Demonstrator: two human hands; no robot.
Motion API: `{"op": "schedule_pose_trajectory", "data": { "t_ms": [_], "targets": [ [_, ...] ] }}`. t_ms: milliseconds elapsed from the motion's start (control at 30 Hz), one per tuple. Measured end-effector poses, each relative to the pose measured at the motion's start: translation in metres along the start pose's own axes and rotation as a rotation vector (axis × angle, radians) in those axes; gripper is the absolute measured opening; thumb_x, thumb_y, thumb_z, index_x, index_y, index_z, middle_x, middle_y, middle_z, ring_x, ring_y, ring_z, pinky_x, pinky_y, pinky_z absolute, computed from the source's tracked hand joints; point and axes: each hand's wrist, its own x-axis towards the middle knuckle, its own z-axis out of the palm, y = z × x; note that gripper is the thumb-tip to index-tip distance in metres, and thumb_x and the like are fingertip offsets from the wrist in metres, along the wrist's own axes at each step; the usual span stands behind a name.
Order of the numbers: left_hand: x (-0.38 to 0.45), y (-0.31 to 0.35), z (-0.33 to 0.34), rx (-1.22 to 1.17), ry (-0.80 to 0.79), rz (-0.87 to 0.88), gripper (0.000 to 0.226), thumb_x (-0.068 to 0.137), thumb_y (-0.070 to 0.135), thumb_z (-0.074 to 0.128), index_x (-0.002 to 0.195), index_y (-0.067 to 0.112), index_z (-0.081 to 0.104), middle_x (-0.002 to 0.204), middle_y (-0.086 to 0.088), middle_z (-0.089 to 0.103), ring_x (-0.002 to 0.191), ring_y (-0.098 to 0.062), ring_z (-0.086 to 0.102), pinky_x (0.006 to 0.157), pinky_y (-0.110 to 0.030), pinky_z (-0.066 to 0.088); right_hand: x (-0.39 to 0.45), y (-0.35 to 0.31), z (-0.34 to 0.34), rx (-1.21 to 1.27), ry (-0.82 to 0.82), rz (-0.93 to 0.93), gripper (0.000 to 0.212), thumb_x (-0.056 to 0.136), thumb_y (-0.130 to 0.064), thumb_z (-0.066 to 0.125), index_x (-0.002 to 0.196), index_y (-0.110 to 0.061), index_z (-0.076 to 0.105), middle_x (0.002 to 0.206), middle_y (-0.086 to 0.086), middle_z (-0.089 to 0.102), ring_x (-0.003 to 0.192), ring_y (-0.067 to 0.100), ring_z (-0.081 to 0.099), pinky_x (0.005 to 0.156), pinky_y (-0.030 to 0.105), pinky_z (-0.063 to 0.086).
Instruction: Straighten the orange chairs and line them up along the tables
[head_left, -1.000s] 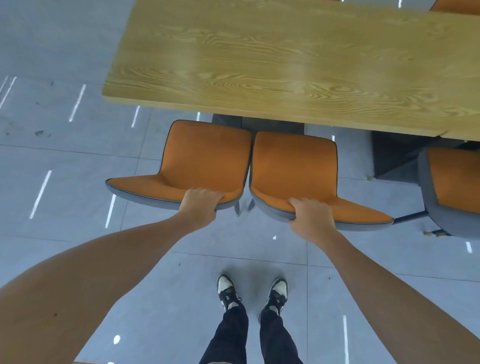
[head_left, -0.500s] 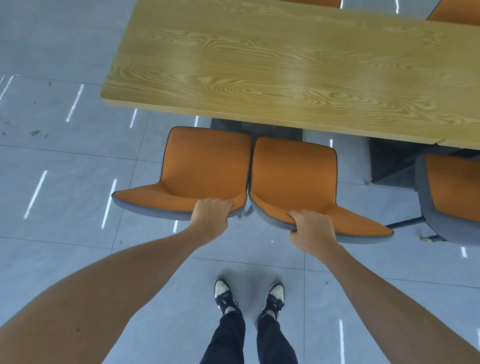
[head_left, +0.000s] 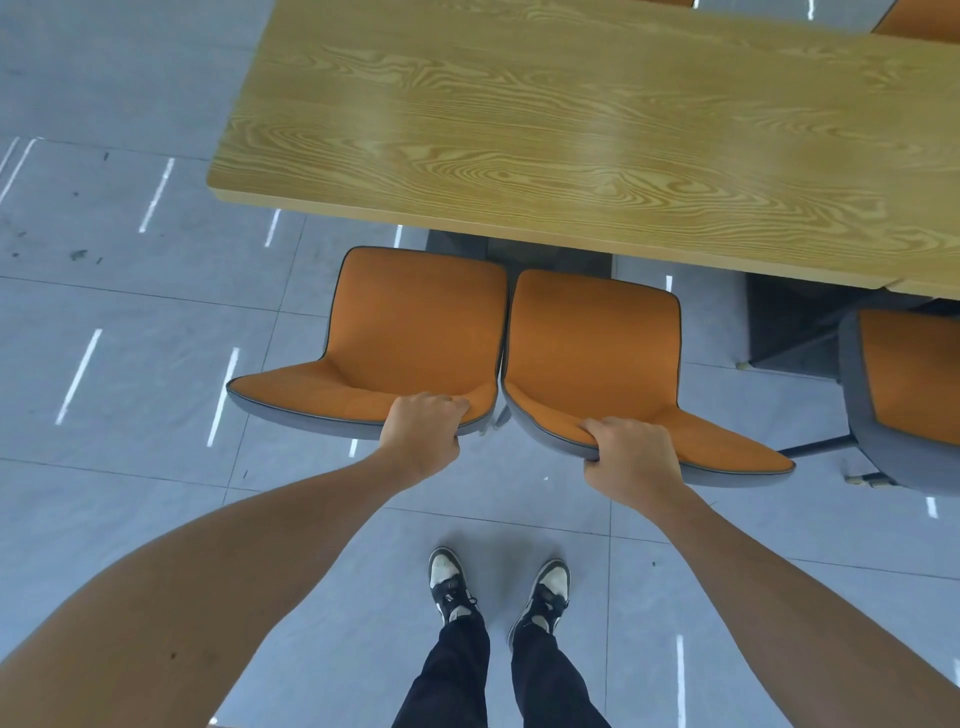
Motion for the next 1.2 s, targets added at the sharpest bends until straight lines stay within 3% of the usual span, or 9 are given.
{"op": "schedule_pose_trajectory", "data": {
  "t_ms": [233,433,633,767,867,933,1067,1133,1200],
  "targets": [
    [0.002,-0.001,0.000,-0.014,-0.007,0.002,0.017,0.079,0.012,0.057,0.091,0.024,0.061,0.077,0.005,0.064,0.068,-0.018,0.052,0.046,-0.027,0.021,0.000,0.003,0.005,-0.005,0.012,-0.005,0.039,0.063,-0.018,0.059,0.096,-0.030,0.074,0.054,-0.008,0.052,0.045,0.014,0.048,0.041,0.018,0.024],
    [0.005,-0.001,0.002,-0.046,-0.010,0.008,0.024,0.076,0.018,0.059,0.097,0.026,0.066,0.080,0.006,0.062,0.074,-0.019,0.058,0.048,-0.026,0.022,0.001,0.003,0.005,-0.036,0.001,-0.004,0.027,0.069,-0.028,0.058,0.094,-0.029,0.069,0.059,-0.008,0.051,0.049,0.014,0.047,0.041,0.021,0.024],
    [0.007,0.003,-0.003,-0.154,-0.063,-0.053,0.014,0.079,0.037,0.054,0.083,0.027,0.063,0.072,0.007,0.057,0.070,-0.014,0.056,0.051,-0.025,0.031,0.000,0.003,0.002,0.001,-0.031,0.008,0.034,0.077,-0.052,0.048,0.100,-0.032,0.062,0.071,-0.012,0.060,0.061,0.009,0.055,0.051,0.024,0.046],
    [0.010,0.008,-0.004,-0.261,-0.075,-0.141,0.048,0.093,0.054,0.035,0.073,0.017,0.059,0.061,0.004,0.059,0.063,-0.015,0.059,0.053,-0.028,0.039,-0.003,-0.001,-0.004,0.204,-0.016,0.064,0.036,0.089,-0.071,0.033,0.093,-0.044,0.057,0.068,-0.017,0.060,0.067,0.004,0.056,0.059,0.028,0.049],
    [0.013,0.010,-0.006,-0.282,-0.114,-0.168,0.057,0.102,0.050,0.022,0.063,0.018,0.047,0.056,0.003,0.048,0.057,-0.018,0.052,0.054,-0.028,0.036,0.000,-0.006,-0.005,0.212,-0.037,0.127,0.056,0.100,-0.059,0.019,0.073,-0.028,0.056,0.060,-0.006,0.057,0.059,0.010,0.055,0.055,0.029,0.045],
    [0.013,0.010,-0.010,-0.279,-0.183,-0.170,0.054,0.105,0.047,0.021,0.063,0.020,0.043,0.059,0.002,0.046,0.057,-0.018,0.047,0.055,-0.029,0.034,0.003,-0.007,-0.005,0.193,-0.080,0.175,0.059,0.101,-0.054,0.017,0.066,-0.022,0.052,0.056,-0.002,0.054,0.055,0.016,0.055,0.053,0.029,0.040],
    [0.022,0.007,-0.024,-0.383,-0.391,-0.161,0.042,0.104,0.039,0.028,0.074,0.020,0.049,0.074,-0.001,0.055,0.066,-0.020,0.050,0.062,-0.032,0.036,0.010,-0.008,-0.008,0.237,-0.236,0.207,0.052,0.100,-0.049,0.019,0.072,-0.020,0.053,0.061,-0.002,0.054,0.061,0.019,0.055,0.058,0.031,0.038],
    [0.023,0.006,-0.038,-0.409,-0.418,-0.115,0.038,0.103,0.041,0.031,0.086,0.020,0.058,0.095,-0.002,0.064,0.085,-0.024,0.059,0.074,-0.037,0.044,0.013,-0.009,-0.015,0.273,-0.299,0.209,0.048,0.099,-0.050,0.021,0.083,-0.024,0.058,0.077,-0.003,0.063,0.074,0.018,0.060,0.071,0.036,0.047],
    [0.026,0.004,-0.053,-0.380,-0.398,-0.100,0.042,0.104,0.047,0.035,0.103,0.016,0.063,0.111,-0.006,0.065,0.102,-0.029,0.061,0.087,-0.042,0.047,0.019,-0.011,-0.023,0.281,-0.323,0.216,0.049,0.099,-0.051,0.024,0.107,-0.023,0.063,0.103,0.000,0.068,0.092,0.021,0.062,0.086,0.042,0.049]
  ]
}}
